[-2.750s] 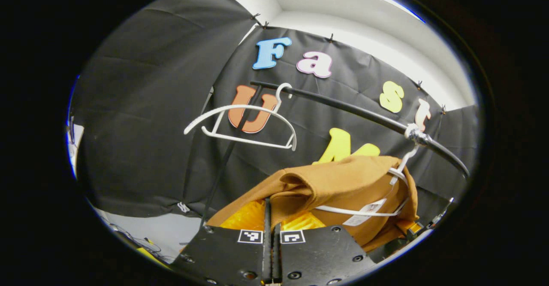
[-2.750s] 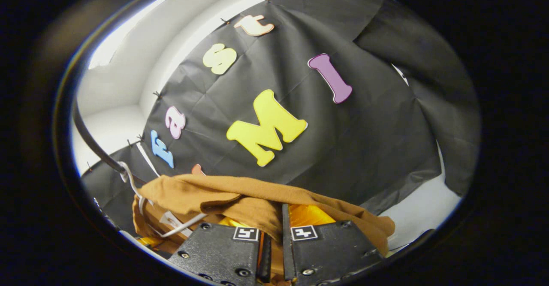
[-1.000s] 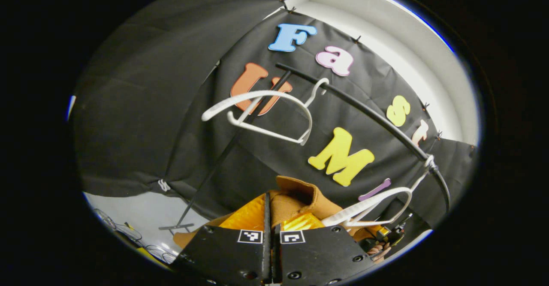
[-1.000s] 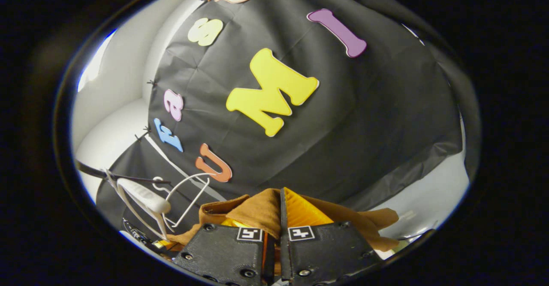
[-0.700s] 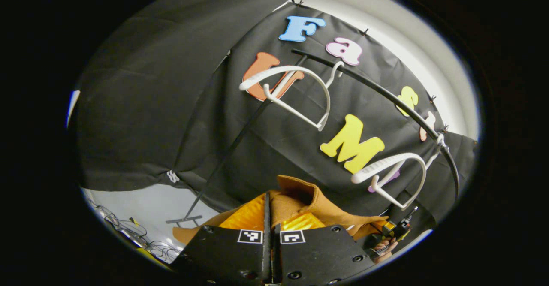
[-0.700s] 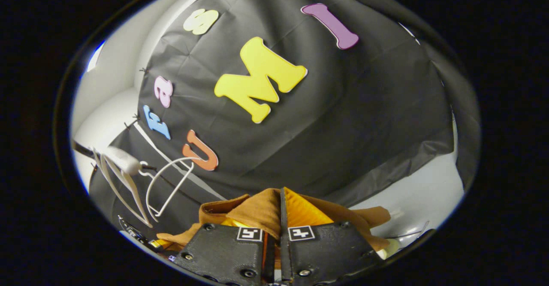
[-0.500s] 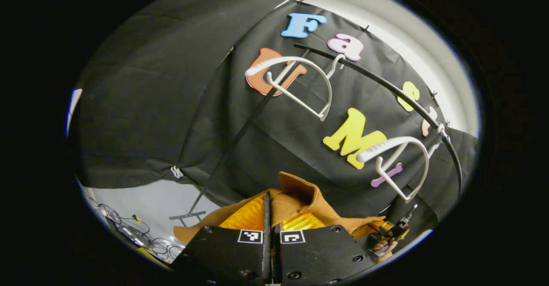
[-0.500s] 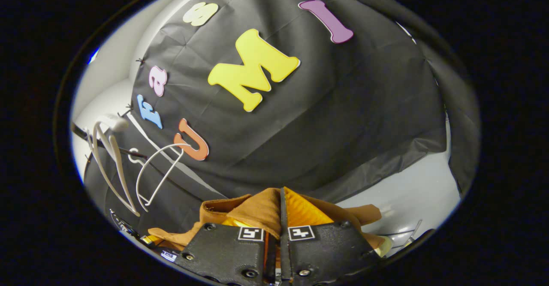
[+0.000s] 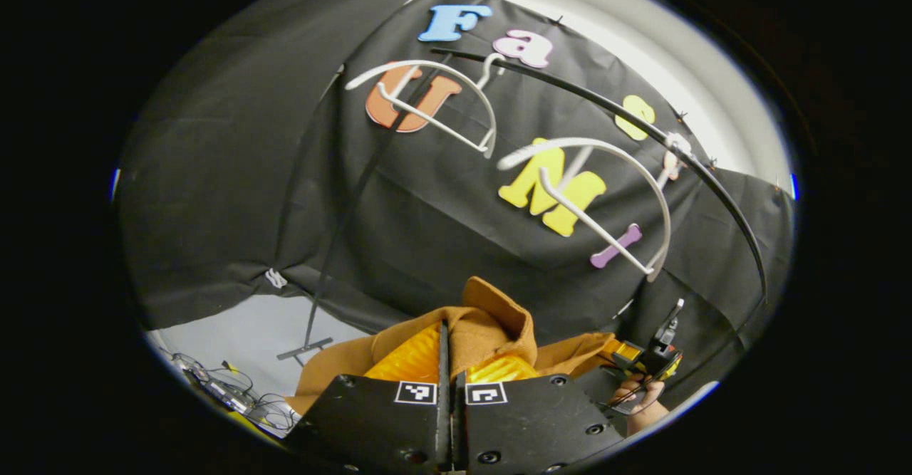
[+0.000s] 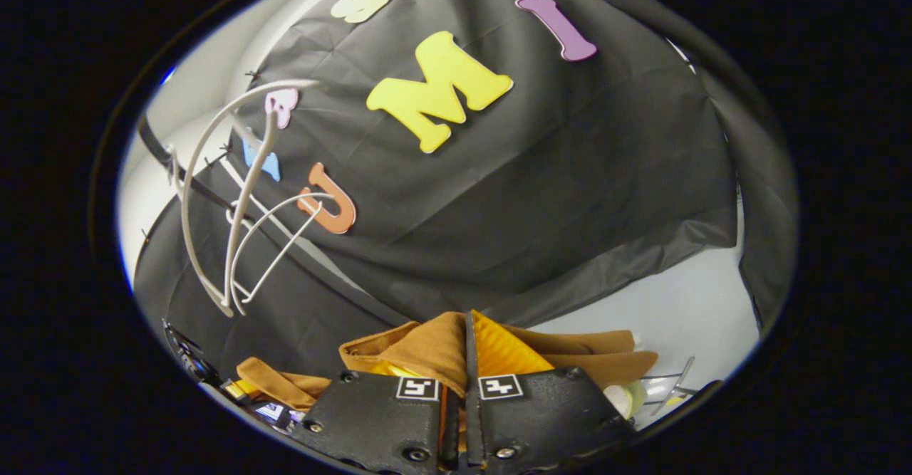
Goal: Grasp the clothes on the hanger with both hands and then place them into the laundry hamper below.
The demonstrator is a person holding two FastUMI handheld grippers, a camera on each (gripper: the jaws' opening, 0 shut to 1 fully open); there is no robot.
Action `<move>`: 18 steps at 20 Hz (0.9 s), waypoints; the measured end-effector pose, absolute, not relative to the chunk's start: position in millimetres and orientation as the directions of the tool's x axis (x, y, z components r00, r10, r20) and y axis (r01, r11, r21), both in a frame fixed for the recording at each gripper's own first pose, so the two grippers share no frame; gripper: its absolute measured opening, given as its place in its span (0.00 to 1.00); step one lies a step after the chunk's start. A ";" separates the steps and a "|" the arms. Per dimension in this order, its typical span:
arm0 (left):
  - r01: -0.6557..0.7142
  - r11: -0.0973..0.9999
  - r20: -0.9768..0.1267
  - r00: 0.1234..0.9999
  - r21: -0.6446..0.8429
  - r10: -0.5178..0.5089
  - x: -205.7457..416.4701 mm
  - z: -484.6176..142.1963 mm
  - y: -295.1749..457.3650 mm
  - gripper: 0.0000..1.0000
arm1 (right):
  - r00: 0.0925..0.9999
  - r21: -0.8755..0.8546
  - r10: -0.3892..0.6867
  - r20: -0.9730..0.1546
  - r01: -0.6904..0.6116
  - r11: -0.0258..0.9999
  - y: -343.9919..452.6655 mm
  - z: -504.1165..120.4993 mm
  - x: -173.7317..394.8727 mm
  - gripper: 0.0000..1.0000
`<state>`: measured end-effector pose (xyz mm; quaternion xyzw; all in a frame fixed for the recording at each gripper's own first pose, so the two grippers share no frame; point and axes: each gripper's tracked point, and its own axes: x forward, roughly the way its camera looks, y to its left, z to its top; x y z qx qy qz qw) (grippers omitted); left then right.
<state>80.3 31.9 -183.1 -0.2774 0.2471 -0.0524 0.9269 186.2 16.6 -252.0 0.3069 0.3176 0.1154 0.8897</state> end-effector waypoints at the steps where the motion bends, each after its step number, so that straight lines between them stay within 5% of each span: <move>1: -0.017 0.837 -0.420 0.870 -0.547 -0.257 78.3 -180.8 21.8 0.07 | 0.768 0.620 0.408 -0.494 -0.018 0.784 20.7 -250.0 178.4 0.07; 18: 0.355 0.749 -0.281 0.768 -0.560 -0.575 55.3 -100.6 -104.0 0.01 | 0.683 0.732 0.617 -0.391 -0.175 0.658 131.8 -175.9 86.0 0.07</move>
